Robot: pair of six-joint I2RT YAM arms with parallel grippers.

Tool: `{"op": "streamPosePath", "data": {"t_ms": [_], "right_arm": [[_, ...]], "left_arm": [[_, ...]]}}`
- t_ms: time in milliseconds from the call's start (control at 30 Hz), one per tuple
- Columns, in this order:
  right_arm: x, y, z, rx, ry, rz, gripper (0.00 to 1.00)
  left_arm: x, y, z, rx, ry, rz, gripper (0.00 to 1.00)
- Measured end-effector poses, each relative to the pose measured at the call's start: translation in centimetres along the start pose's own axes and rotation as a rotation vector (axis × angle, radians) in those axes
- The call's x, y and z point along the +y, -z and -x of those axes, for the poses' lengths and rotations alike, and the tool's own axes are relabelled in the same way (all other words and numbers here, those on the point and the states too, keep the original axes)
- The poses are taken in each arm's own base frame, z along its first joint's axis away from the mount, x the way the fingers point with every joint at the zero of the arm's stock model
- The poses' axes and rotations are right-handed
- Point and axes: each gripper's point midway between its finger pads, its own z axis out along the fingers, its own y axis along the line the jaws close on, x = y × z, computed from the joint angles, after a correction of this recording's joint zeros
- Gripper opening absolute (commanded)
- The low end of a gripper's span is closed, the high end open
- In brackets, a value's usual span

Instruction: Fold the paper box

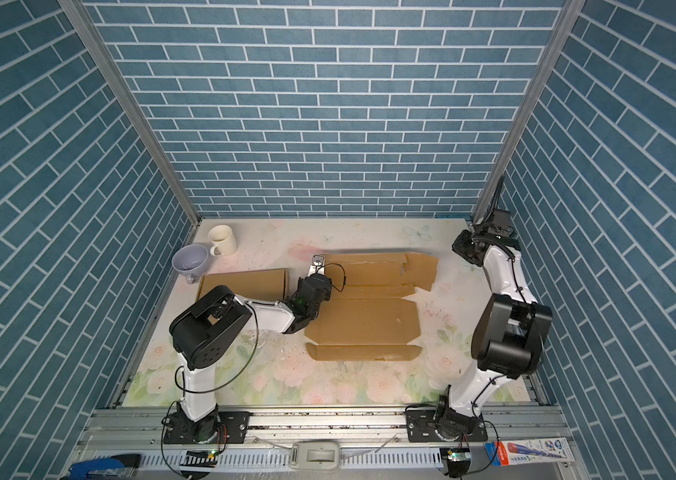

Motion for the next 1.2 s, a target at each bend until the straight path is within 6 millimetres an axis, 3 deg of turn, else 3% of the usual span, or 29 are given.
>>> {"op": "streamPosePath", "data": {"t_ms": [167, 300, 467, 767, 1033, 1200], "right_arm": [[-0.4, -5.0, -1.5, 0.069, 0.038, 0.088, 0.30], [1.8, -5.8, -2.7, 0.073, 0.108, 0.209, 0.29], [3.8, -6.6, -5.9, 0.127, 0.154, 0.336, 0.22], [4.6, -5.2, -9.4, 0.165, 0.146, 0.452, 0.16], [4.0, -2.6, -11.3, 0.158, 0.144, 0.404, 0.14], [4.6, -0.8, -12.2, 0.157, 0.155, 0.359, 0.13]], "left_arm": [[0.0, -0.2, 0.1, 0.008, -0.004, -0.009, 0.00], [0.0, -0.2, 0.1, 0.010, -0.005, -0.010, 0.00], [0.0, -0.2, 0.0, 0.015, -0.006, -0.013, 0.00], [0.4, -0.1, 0.0, 0.032, 0.009, -0.026, 0.00], [0.6, -0.1, -0.1, 0.039, 0.011, -0.021, 0.00], [0.7, -0.1, -0.1, 0.039, 0.015, -0.014, 0.00]]}}
